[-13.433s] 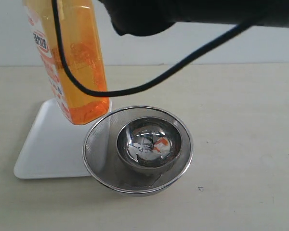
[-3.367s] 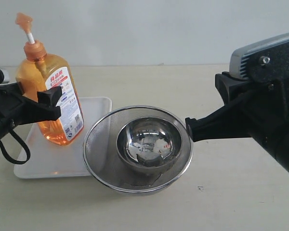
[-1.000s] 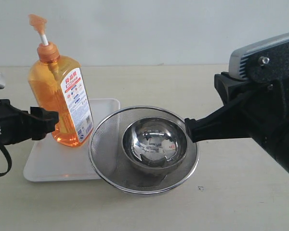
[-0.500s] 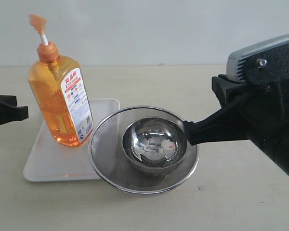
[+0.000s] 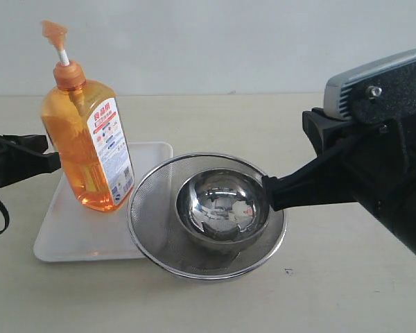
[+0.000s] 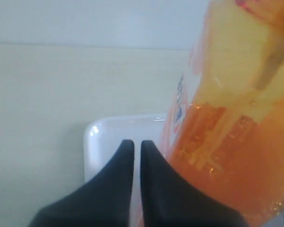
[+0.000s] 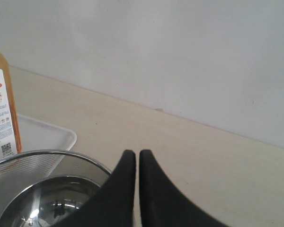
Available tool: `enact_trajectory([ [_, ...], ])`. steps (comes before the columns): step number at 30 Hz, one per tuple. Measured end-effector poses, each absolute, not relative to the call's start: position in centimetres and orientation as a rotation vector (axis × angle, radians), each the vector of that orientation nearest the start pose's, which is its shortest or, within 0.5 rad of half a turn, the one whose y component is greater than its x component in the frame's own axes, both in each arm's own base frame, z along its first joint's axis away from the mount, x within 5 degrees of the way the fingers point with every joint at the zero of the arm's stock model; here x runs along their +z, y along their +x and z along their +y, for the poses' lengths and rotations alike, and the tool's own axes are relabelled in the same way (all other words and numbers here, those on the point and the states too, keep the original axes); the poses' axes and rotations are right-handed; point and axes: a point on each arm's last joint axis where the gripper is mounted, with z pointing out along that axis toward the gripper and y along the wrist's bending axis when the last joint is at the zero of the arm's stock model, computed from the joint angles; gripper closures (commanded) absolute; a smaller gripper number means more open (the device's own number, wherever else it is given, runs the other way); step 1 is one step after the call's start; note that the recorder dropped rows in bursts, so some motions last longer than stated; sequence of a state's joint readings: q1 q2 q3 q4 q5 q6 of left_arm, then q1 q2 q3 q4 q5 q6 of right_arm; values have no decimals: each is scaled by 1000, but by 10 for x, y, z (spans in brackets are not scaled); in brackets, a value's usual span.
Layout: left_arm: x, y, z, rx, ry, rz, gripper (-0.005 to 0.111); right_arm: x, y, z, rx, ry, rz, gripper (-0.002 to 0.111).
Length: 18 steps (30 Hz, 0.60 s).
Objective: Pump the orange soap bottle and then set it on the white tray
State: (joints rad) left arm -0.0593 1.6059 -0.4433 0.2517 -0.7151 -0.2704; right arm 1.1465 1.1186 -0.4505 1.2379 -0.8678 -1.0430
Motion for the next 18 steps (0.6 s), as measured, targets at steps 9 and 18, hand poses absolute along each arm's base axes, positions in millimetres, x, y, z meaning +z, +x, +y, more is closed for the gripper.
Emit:
enact_trajectory([
  [9, 163, 271, -36, -333, 85, 1890, 102, 262, 140, 151, 156, -392, 1666, 108],
  [18, 164, 270, -40, -417, 57, 1888, 102, 262, 140, 152, 161, -398, 1670, 108],
])
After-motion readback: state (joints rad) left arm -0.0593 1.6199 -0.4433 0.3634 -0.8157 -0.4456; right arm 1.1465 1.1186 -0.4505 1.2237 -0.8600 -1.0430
